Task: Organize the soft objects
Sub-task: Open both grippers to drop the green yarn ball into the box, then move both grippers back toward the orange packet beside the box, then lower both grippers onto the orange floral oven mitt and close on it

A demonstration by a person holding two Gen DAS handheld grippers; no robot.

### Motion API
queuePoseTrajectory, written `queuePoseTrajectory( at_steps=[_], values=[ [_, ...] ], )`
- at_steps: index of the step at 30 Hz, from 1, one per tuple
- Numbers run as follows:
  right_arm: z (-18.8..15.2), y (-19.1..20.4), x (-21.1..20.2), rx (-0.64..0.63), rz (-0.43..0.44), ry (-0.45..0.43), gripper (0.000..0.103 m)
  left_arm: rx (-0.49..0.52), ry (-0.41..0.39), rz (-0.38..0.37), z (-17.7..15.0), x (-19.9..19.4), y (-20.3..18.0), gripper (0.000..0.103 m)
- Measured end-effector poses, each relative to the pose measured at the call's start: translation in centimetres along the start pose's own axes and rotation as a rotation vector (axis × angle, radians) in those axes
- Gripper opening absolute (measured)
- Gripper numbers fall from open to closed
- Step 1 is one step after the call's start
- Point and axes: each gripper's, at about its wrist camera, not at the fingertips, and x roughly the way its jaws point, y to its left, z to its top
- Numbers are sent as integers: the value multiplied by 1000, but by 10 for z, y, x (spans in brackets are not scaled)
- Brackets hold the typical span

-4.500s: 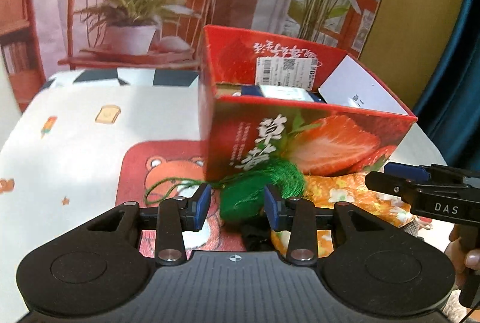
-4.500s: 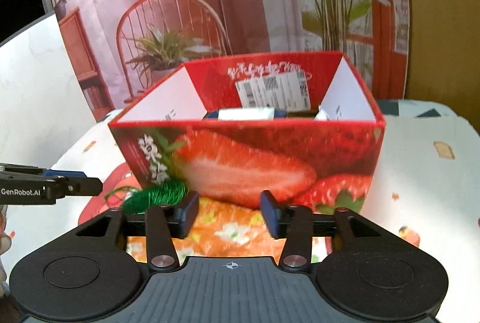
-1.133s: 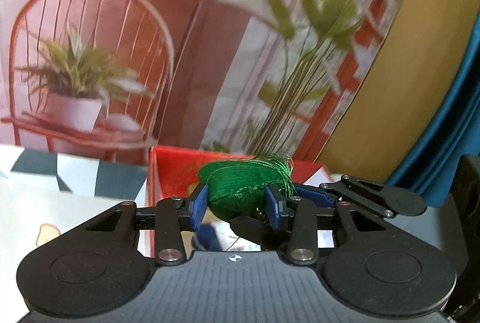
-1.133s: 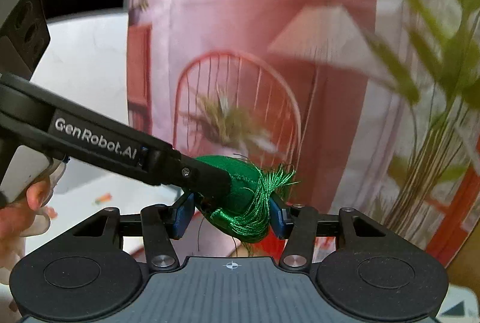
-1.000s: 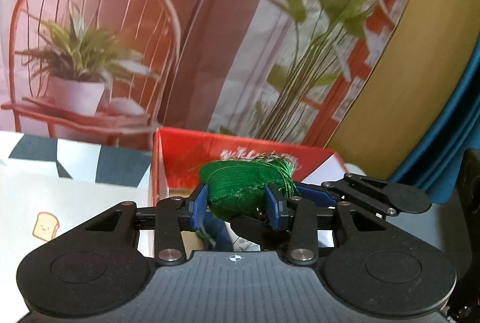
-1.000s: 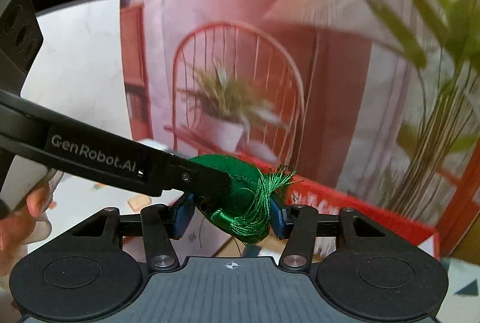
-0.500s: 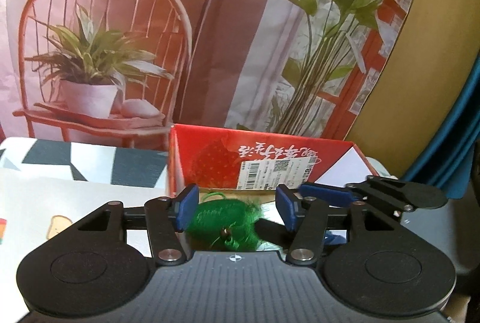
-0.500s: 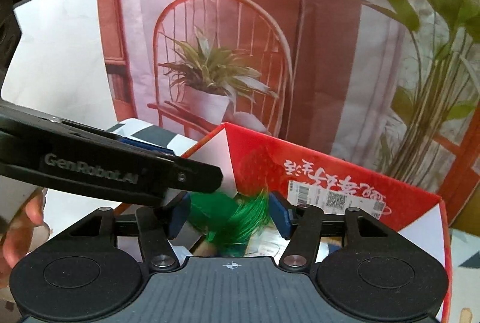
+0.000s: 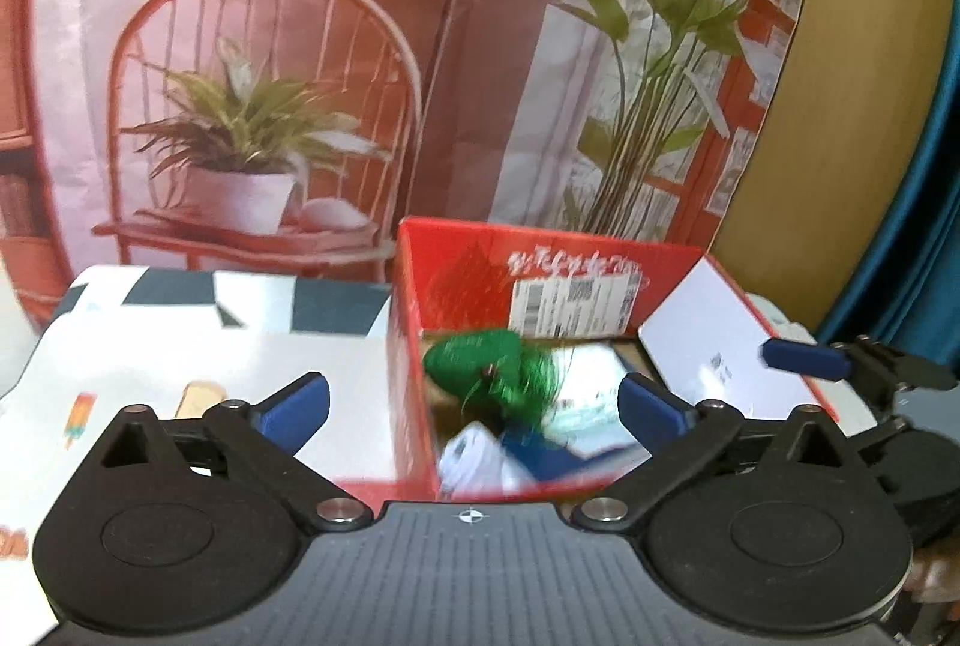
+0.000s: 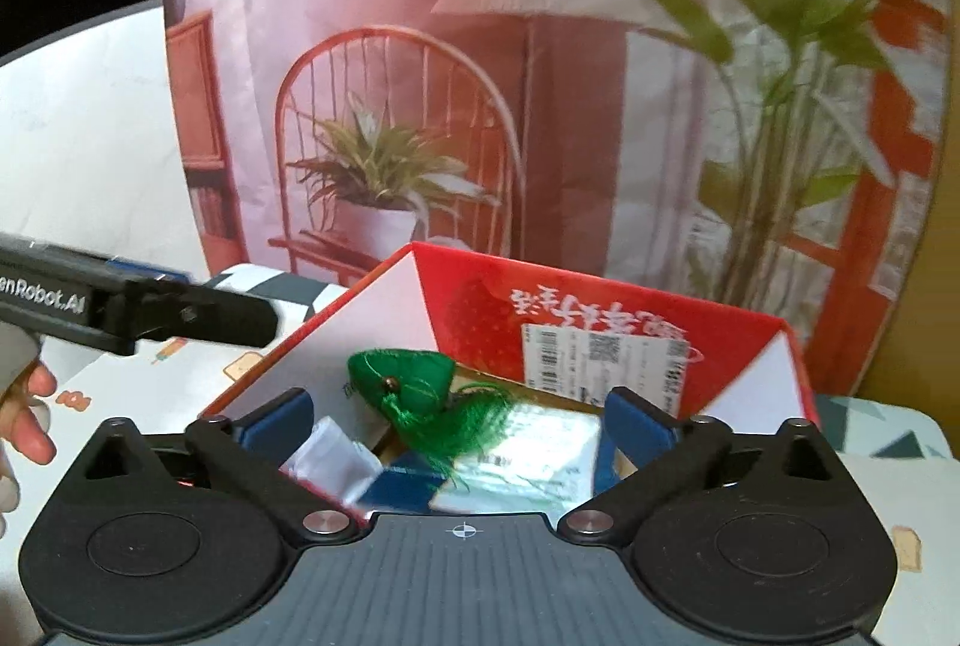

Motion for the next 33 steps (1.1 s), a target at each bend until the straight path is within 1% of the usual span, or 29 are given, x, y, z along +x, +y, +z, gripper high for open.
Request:
queuePoseTrajectory(
  at_steps=[6,10,14,18,20,22,25,29,31,33],
  values=[
    [-30,-6,-41,75,-20,-59,103,12,5,47,-35,-23,-6,103],
    [-55,-3,-64,64,-53,-88,103,30,17,61,-59,-35,-15,103],
    [-78,-6,-81,66,-72,-85,103,37,28,61,-80,-40,-22,103],
    [-103,-7,-87,61,-98,-49,103,13,68,51,-97,-35,-26,103],
    [-113,-7,-84,53,-126,-19,103,15,101,52,-104,-30,-28,103],
    [-122,-10,-82,69,-150,2,103,25,118,60,-109,-27,-30,103],
    [-130,-14,-76,86,-171,35,103,34,125,75,-113,-25,-31,103],
    [-142,-13,-64,56,-183,99,103,27,129,106,-116,-23,-29,103],
    [-149,-9,-57,30,-186,126,103,19,132,106,-117,-23,-26,103],
    [-156,-6,-54,17,-183,134,103,10,137,100,-118,-21,-25,103]
  ],
)
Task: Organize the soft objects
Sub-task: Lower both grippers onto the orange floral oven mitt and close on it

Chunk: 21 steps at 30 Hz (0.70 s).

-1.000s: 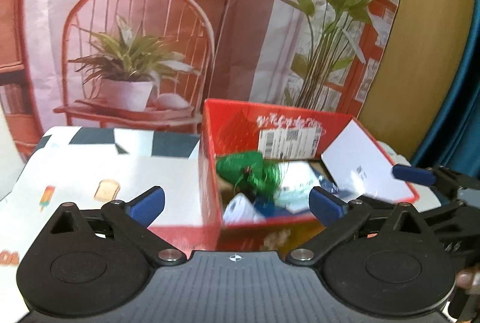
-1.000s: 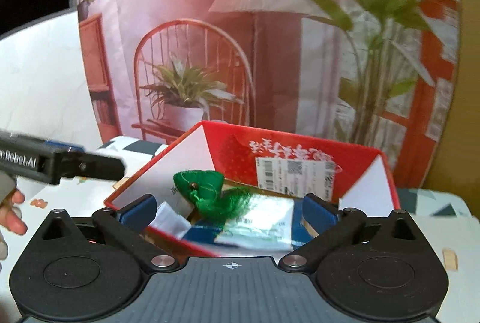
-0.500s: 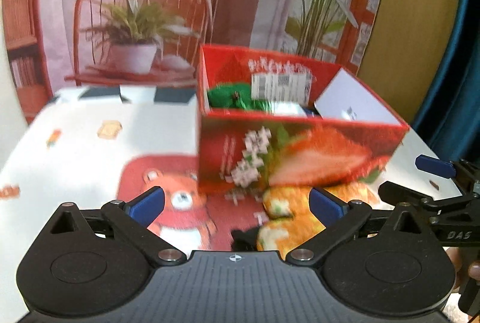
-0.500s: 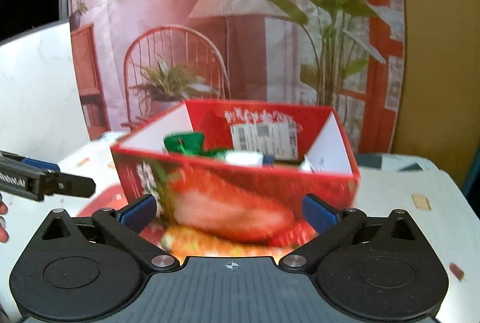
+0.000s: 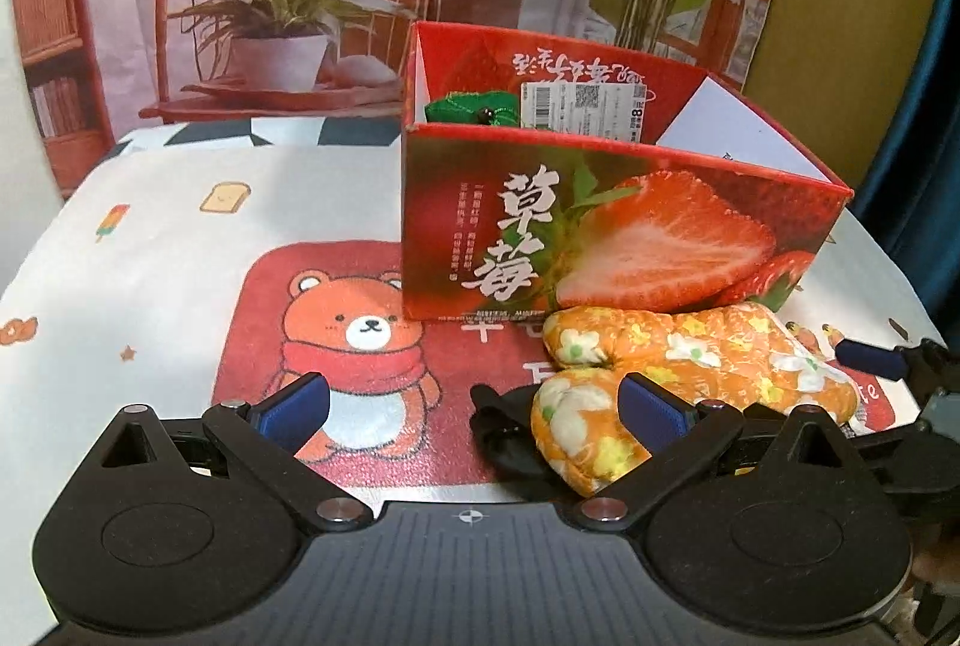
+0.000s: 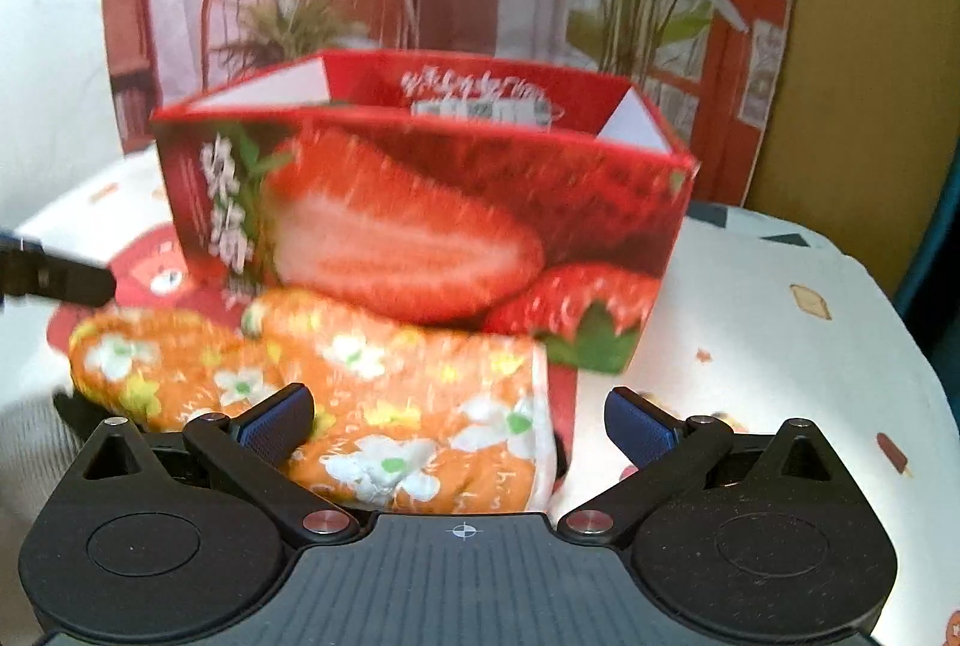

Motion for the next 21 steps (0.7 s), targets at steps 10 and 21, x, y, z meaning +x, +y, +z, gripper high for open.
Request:
queuePoseTrajectory(
  at_steps=[10,21],
  values=[
    [-19,-3,9,17,21,-17,103,45,-15,-19,4,0,-10,99],
    [-23,-2,10,6,27,-47,103,40,51,-180,5,20,-20,52]
  ],
)
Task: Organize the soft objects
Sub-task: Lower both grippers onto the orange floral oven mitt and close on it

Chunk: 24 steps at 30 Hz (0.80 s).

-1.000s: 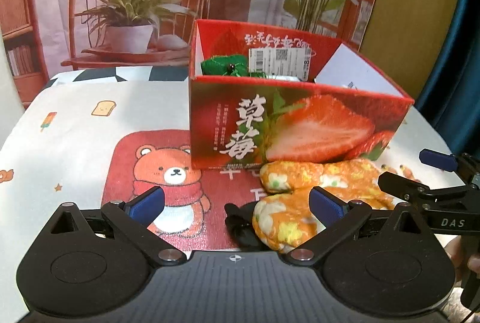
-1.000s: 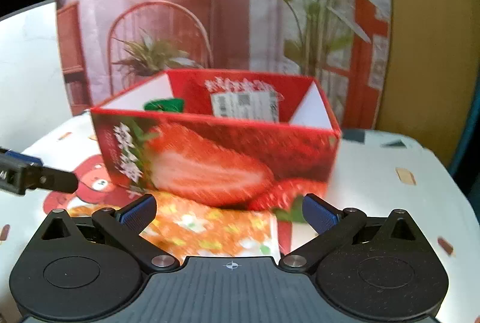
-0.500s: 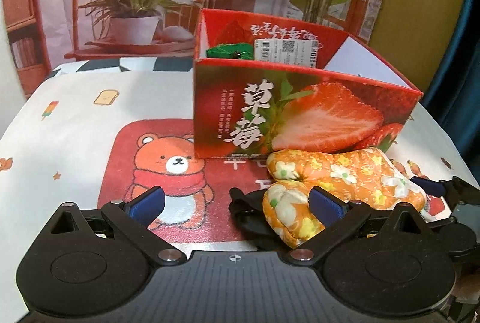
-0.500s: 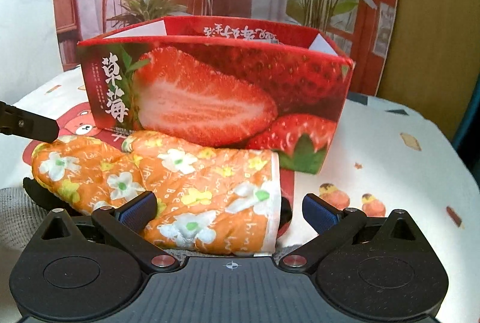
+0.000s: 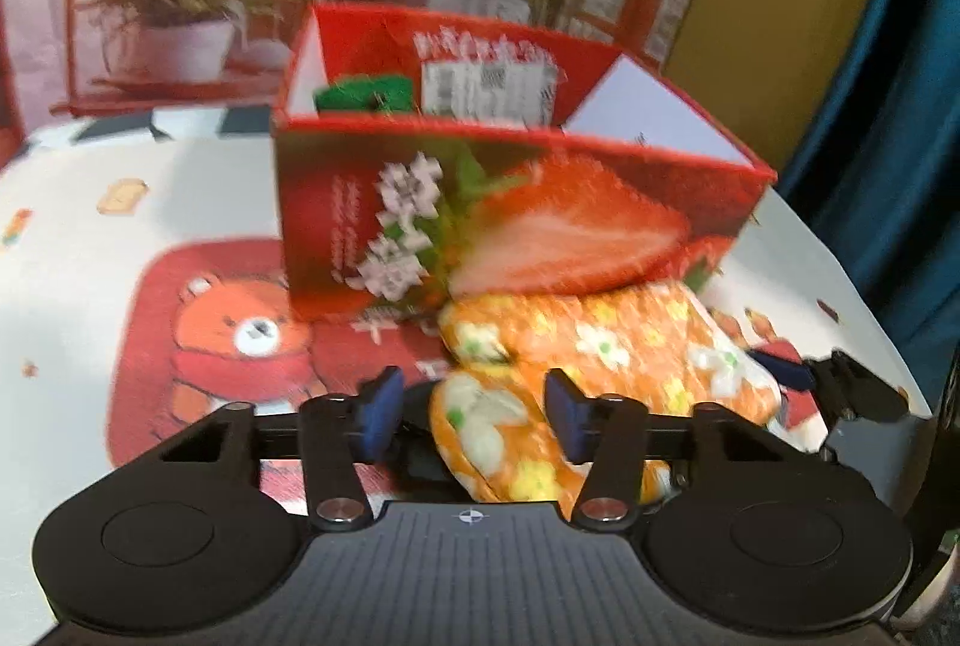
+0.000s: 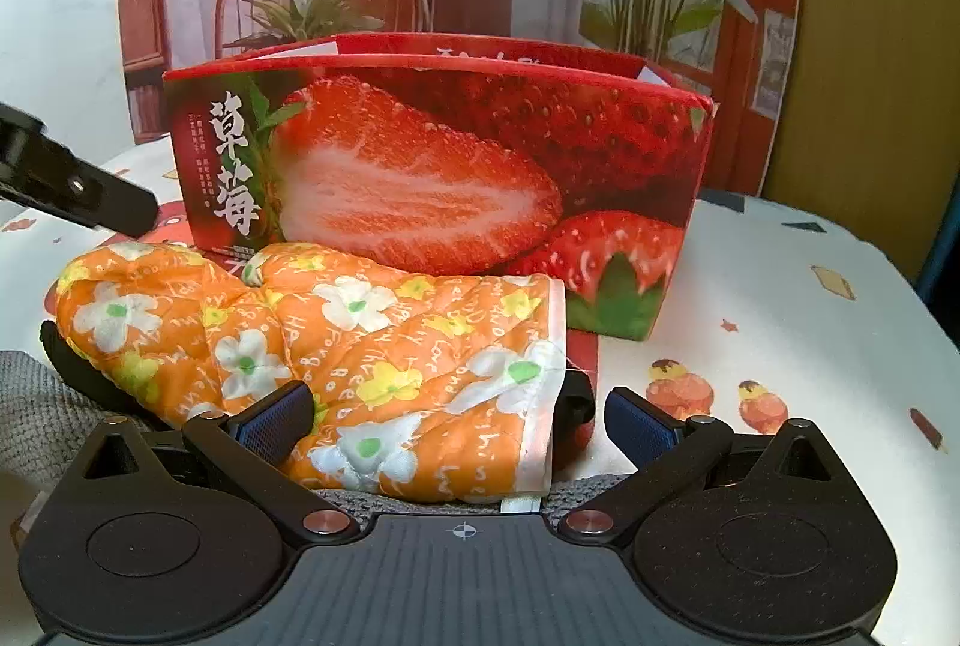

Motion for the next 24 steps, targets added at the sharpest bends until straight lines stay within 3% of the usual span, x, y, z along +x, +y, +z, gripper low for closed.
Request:
queuePoseTrajectory(
  at_steps=[4,12,19,24],
  values=[
    [-1,0,0,-1,1,-7,103,-24,41,-23,-10,11,4,46],
    [1,0,1,5,7,5,103,-32,64,-43,-23,19,10,47],
    [13,-3,2,14,36,70,102,-61,68,-63,-27,23,21,51],
    [24,-1,-2,-10,82,88,86,-71,66,-68,-27,26,22,52]
  ],
)
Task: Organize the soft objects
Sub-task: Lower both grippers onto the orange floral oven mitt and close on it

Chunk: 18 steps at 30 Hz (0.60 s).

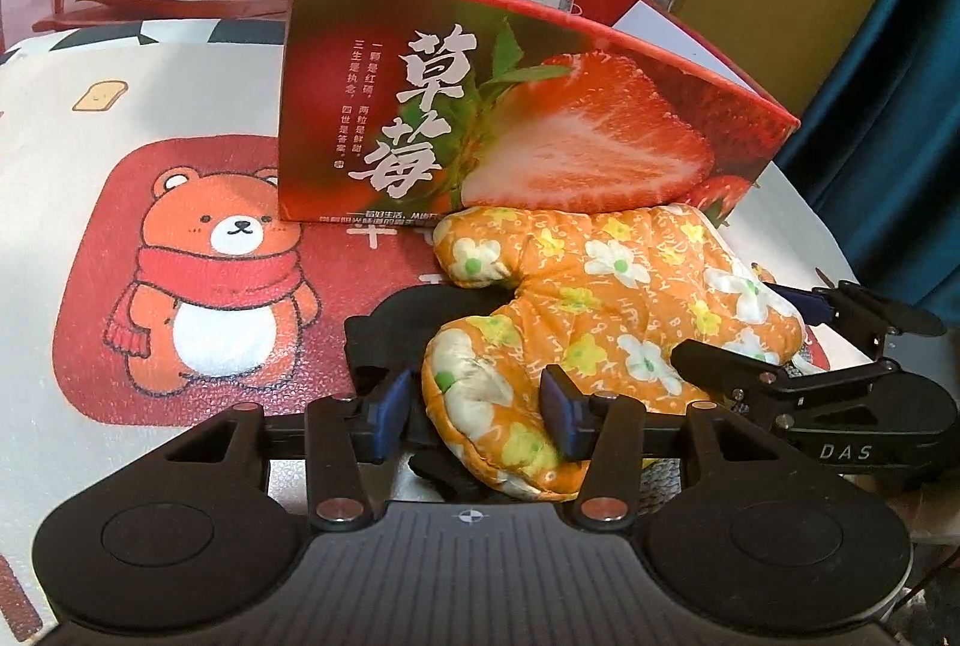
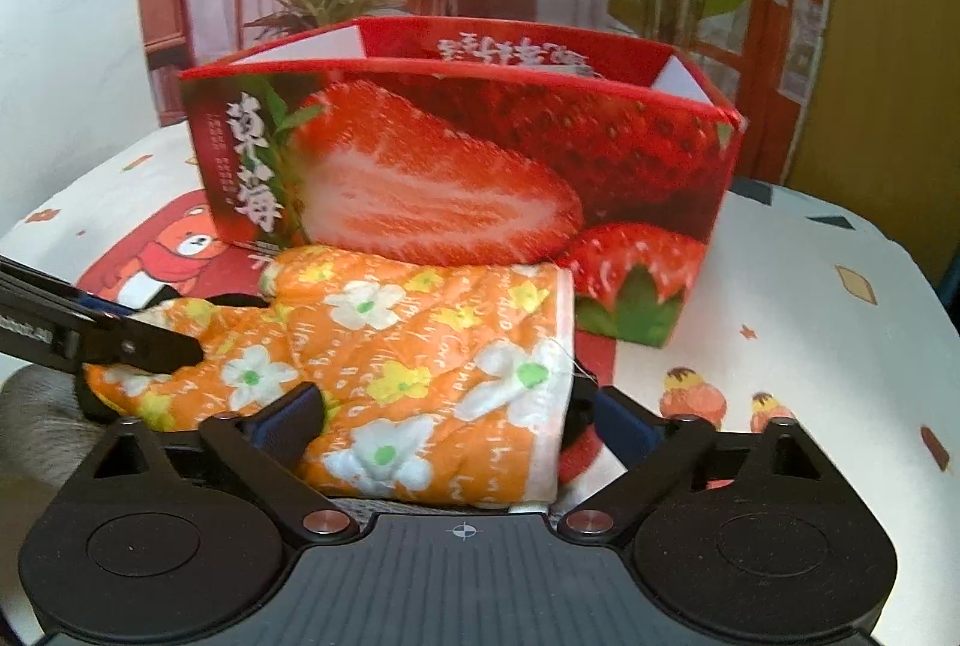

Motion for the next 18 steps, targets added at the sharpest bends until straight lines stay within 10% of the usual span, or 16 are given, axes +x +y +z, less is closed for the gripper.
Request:
queuePoseTrajectory(
  at_steps=[16,18],
  values=[
    [17,-13,22,100,137,63,75,-56,15,-12,2,2,4,53],
    [17,-12,21,105,137,61,73,-46,-1,-26,2,-1,2,38]
  ],
)
